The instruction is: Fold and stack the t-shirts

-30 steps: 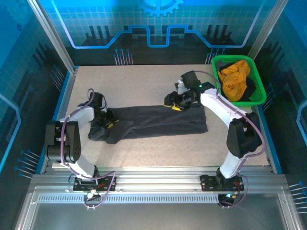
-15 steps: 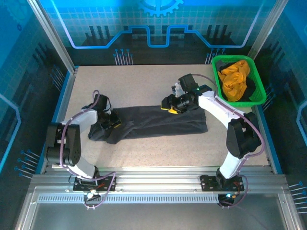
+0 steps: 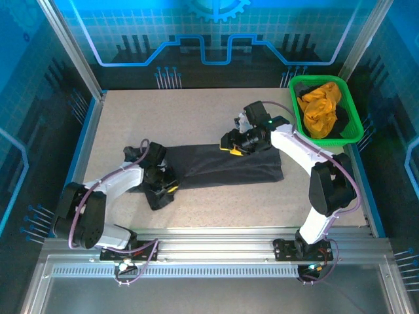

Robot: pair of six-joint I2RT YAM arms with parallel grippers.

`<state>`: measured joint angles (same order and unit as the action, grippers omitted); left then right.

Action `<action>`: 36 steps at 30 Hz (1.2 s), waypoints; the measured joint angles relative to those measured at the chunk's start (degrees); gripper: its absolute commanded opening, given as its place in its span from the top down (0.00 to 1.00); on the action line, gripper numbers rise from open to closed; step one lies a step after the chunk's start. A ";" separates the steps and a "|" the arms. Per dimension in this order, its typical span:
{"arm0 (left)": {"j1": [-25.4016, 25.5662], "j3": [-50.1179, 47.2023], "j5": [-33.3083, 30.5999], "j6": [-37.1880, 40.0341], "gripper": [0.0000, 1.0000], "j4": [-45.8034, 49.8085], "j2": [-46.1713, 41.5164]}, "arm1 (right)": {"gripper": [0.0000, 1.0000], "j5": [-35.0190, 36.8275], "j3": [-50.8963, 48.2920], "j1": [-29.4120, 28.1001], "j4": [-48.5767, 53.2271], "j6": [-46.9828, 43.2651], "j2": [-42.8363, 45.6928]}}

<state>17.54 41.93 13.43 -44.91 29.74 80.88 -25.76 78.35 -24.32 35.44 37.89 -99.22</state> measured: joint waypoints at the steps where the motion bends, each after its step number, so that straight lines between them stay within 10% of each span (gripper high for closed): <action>1: 0.76 -0.15 -0.07 -0.85 0.98 -0.20 0.00 | 0.48 -0.02 -0.46 0.00 -0.02 0.00 0.02; 4: 2.54 -0.33 -0.02 -3.06 0.59 -0.85 0.07 | 0.48 -0.02 -2.14 0.00 0.07 0.00 0.02; 6: 3.17 -0.50 0.48 -4.07 0.52 -1.53 0.26 | 0.48 -0.04 -3.13 0.00 0.00 0.00 0.02; 14: -0.37 -0.50 -1.49 -3.87 0.60 2.58 -7.39 | 0.53 0.39 -5.29 0.11 -0.02 0.09 0.00; 25: -30.88 1.20 -4.50 2.91 0.52 3.98 -8.00 | 0.53 5.70 -6.78 6.10 2.78 1.09 -2.21; 36: -33.14 8.07 -2.45 8.96 0.56 -0.70 6.19 | 0.52 7.43 -10.08 8.02 3.91 2.03 -2.27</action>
<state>-15.59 50.00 10.98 -35.94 29.04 87.07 -18.33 68.27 -16.29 39.35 39.92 -101.49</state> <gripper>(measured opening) 0.451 0.477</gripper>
